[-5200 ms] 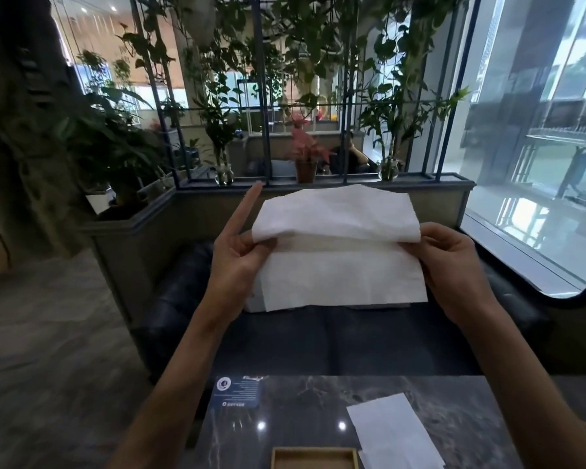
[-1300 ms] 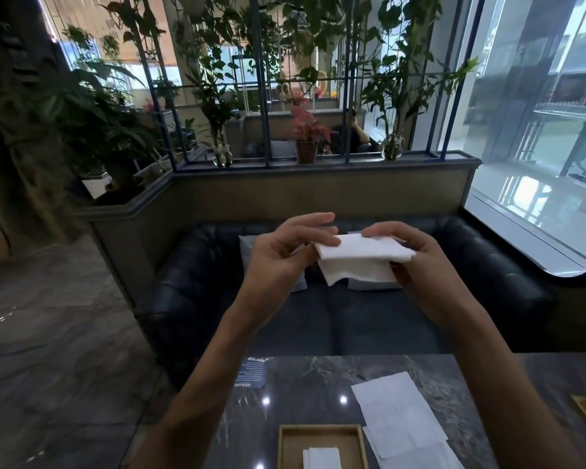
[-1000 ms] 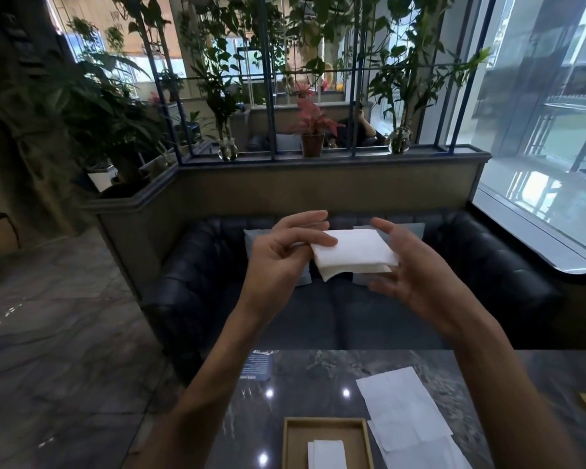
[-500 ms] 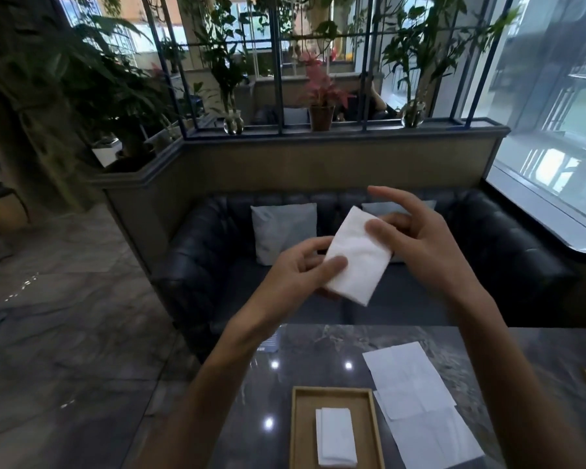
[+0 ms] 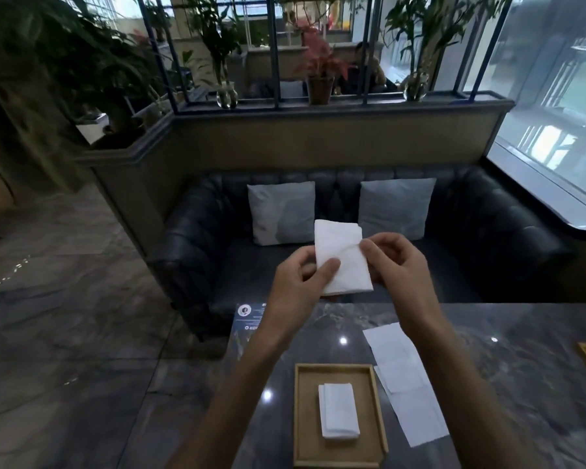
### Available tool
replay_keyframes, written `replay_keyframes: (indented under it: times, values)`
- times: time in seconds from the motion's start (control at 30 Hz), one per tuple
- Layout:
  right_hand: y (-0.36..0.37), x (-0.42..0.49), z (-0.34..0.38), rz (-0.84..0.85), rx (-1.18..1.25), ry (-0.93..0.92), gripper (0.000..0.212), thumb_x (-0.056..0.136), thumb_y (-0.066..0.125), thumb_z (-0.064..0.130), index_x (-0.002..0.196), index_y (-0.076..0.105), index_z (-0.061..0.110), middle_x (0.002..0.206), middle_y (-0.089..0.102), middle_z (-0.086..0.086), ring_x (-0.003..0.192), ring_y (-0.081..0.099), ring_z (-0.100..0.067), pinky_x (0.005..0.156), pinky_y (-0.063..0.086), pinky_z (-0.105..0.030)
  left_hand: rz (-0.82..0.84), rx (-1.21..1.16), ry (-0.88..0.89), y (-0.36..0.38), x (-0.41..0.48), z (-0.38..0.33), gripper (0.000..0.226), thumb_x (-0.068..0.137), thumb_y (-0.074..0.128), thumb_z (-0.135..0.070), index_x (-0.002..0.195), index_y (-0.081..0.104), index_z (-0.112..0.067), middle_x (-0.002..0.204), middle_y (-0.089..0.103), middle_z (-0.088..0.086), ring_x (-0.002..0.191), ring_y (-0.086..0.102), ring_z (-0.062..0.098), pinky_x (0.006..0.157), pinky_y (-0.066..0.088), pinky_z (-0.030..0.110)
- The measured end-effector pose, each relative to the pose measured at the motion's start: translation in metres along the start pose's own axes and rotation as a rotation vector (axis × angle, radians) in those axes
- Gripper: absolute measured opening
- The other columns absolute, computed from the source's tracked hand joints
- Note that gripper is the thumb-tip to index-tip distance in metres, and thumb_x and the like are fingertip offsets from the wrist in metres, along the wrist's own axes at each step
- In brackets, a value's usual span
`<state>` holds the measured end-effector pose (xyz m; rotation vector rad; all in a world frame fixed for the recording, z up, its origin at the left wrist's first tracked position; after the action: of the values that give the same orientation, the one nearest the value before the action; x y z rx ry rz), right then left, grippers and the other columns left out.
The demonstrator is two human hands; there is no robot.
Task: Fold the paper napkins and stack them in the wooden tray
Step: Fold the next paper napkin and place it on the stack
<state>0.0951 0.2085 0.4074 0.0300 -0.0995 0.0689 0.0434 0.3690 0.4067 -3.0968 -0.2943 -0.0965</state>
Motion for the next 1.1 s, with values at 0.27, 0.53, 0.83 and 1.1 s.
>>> replay_keyframes:
  times: [0.27,0.53,0.83,1.1]
  values:
    - [0.003,-0.003,-0.021,-0.041,0.117,0.090,0.018,0.092,0.068,0.019,0.110,0.069,0.019,0.092,0.077,0.006,0.088,0.075,-0.011,0.073,0.063,-0.032,0.171,-0.035,-0.048,0.003,-0.003,0.021,0.029,0.098,0.060,-0.016,0.126,0.056,-0.013,0.105,0.076,0.010,0.086,0.076,0.023,0.065,0.061,0.030]
    - [0.000,0.002,-0.035,-0.108,0.036,0.028,0.023,0.095,0.065,0.014,0.118,0.065,0.012,0.090,0.073,-0.002,0.073,0.070,-0.003,0.062,0.057,-0.019,0.224,0.010,-0.093,0.004,-0.002,0.046,0.022,0.097,0.061,-0.015,0.118,0.056,-0.019,0.106,0.072,-0.001,0.093,0.074,0.021,0.066,0.064,0.036]
    - [0.002,0.006,-0.047,-0.094,-0.041,0.063,0.032,0.098,0.056,0.039,0.122,0.058,0.018,0.089,0.068,0.005,0.069,0.067,-0.002,0.062,0.057,-0.024,0.167,-0.001,-0.061,0.000,0.005,0.056,0.030,0.093,0.065,-0.006,0.112,0.055,-0.026,0.100,0.073,-0.007,0.088,0.073,0.005,0.072,0.062,0.027]
    - [0.006,-0.009,-0.083,0.020,-0.116,0.153,0.023,0.094,0.065,0.031,0.096,0.069,0.008,0.086,0.075,0.000,0.079,0.073,-0.010,0.064,0.060,-0.025,0.139,-0.021,-0.168,-0.005,0.011,0.087,0.026,0.095,0.065,-0.021,0.120,0.061,-0.016,0.113,0.073,0.003,0.103,0.072,0.017,0.082,0.063,0.040]
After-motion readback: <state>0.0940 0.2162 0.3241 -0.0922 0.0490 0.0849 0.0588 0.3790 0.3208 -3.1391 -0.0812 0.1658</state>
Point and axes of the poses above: each hand's wrist, its own x-axis towards the middle knuckle, its own y-axis out of the palm, z = x × y, the point moved 6 cm from there along x, towards the middle knuckle
